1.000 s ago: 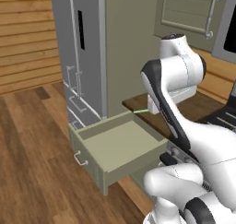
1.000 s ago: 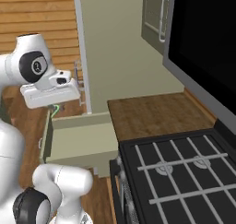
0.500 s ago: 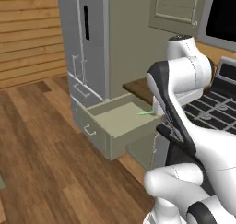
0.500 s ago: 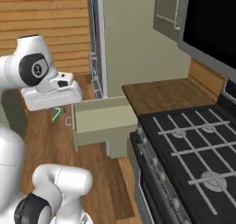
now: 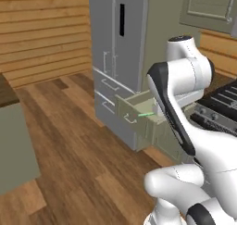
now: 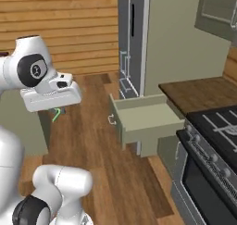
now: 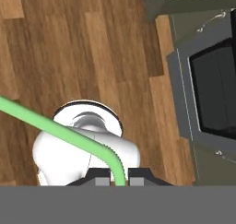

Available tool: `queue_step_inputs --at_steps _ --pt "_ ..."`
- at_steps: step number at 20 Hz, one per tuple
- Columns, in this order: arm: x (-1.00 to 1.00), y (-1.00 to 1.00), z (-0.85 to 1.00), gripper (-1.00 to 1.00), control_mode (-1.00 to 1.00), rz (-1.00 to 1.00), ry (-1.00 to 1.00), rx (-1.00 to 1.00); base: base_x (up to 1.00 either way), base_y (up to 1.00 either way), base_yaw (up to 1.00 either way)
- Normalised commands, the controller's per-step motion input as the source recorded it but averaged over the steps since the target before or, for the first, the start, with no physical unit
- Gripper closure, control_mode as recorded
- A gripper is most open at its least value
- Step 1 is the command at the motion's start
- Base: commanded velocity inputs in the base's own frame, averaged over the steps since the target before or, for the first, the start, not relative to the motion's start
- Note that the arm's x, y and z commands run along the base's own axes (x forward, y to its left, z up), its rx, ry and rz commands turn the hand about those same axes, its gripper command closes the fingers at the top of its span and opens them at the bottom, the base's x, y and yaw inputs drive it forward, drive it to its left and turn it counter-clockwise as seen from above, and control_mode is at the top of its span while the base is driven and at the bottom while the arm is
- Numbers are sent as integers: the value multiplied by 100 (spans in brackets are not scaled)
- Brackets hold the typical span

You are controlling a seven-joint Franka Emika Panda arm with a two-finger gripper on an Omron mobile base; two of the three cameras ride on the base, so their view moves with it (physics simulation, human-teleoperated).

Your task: Take a straw from the drawer in front and place it inside the glass cup on the dining counter.

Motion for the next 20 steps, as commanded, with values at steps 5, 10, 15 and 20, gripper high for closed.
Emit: queue_step_inputs --at_steps 5,10,15,20 --pt "0 0 0 100 100 0 0 0 72 98 27" --pt "0 0 0 100 100 0 0 0 100 40 28" --pt "0 0 0 100 100 0 0 0 100 0 8" --pt "0 0 0 100 100 0 0 0 100 -1 3"
